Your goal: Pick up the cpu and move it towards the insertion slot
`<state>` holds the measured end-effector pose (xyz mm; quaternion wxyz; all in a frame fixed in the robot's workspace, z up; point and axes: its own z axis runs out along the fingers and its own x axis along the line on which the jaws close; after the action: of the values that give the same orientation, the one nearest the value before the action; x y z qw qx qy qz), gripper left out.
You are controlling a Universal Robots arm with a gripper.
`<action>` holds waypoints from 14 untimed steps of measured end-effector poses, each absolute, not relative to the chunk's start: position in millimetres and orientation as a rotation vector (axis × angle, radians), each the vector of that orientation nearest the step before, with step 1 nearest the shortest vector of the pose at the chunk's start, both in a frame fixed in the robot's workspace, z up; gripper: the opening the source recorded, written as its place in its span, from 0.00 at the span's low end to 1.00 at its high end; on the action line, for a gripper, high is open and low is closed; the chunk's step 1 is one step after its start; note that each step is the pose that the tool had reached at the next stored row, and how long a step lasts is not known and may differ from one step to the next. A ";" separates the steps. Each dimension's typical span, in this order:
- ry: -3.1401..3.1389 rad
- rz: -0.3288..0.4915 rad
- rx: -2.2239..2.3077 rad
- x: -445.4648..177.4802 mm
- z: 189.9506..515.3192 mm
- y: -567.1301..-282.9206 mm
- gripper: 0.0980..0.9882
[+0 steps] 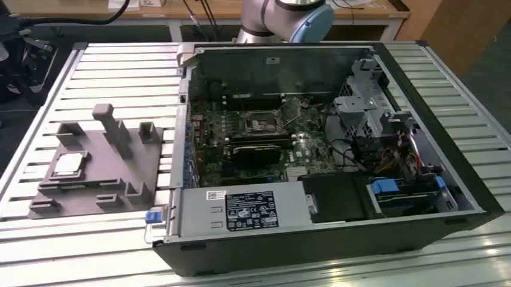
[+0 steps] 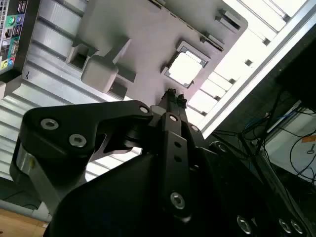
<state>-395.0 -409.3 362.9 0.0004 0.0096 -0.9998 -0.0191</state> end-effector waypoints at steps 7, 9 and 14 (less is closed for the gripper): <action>-3.140 -0.060 0.030 -395.6 362.9 -409.3 0.01; -3.140 -0.060 0.030 -397.1 362.8 -409.3 0.01; -3.140 -0.060 0.030 -402.1 362.5 -409.3 0.01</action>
<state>-402.1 -409.3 362.5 0.0005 0.0096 -0.9998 -0.0191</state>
